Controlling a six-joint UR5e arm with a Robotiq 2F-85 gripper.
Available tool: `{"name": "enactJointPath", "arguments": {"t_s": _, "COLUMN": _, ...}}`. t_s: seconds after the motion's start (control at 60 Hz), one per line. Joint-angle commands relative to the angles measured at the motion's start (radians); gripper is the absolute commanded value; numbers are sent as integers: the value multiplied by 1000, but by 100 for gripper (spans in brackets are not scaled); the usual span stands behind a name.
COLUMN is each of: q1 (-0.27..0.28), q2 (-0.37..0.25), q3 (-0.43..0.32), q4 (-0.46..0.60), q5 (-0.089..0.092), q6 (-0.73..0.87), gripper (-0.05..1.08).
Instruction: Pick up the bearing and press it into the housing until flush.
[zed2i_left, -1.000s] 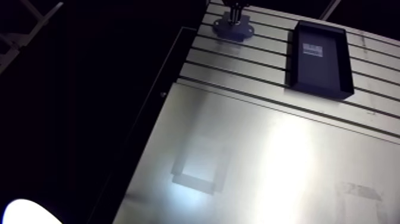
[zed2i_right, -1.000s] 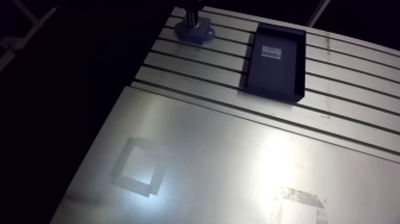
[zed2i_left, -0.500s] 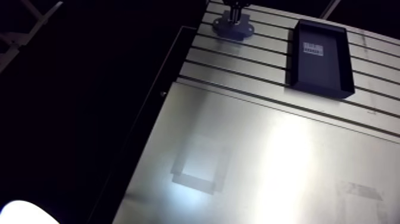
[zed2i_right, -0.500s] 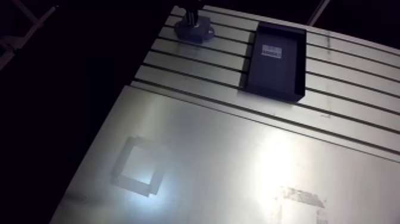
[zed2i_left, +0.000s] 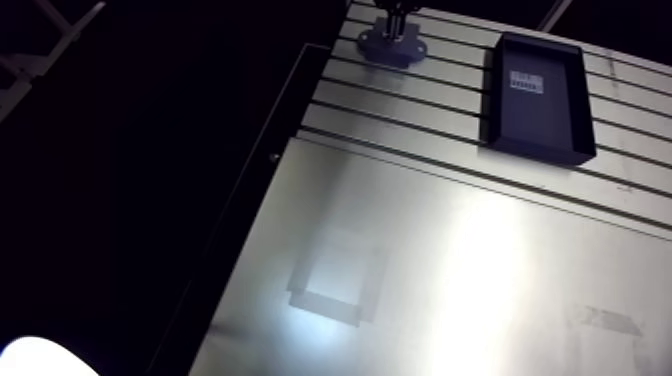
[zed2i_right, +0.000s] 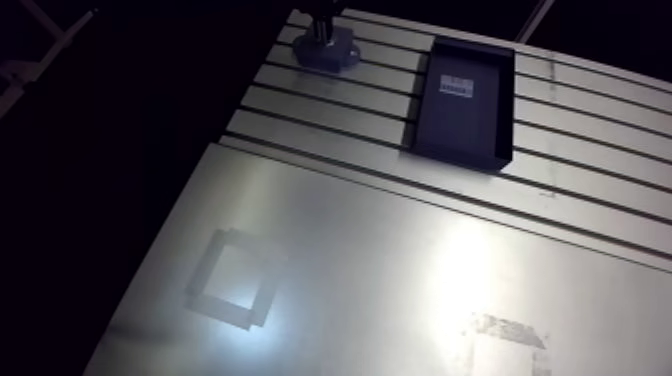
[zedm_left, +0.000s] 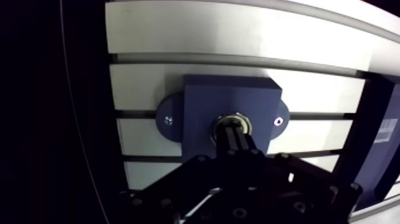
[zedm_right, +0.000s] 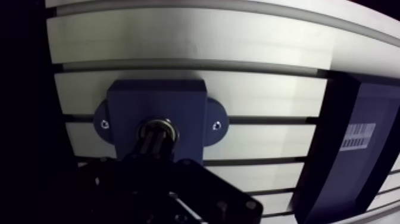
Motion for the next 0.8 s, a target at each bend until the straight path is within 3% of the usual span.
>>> {"name": "enactJointPath", "arguments": {"t_s": 0.017, "q1": 0, "q2": 1, "q3": 2, "q4": 0, "q5": -3, "q6": 1, "gripper": 89}}
{"name": "enactJointPath", "arguments": {"t_s": 0.583, "q1": 0, "q2": 0, "q3": 2, "q4": 0, "q5": -6, "q6": 0, "gripper": 89}}
{"name": "enactJointPath", "arguments": {"t_s": 0.8, "q1": 0, "q2": -12, "q3": -1, "q4": 0, "q5": 2, "q6": 0, "gripper": 89}}
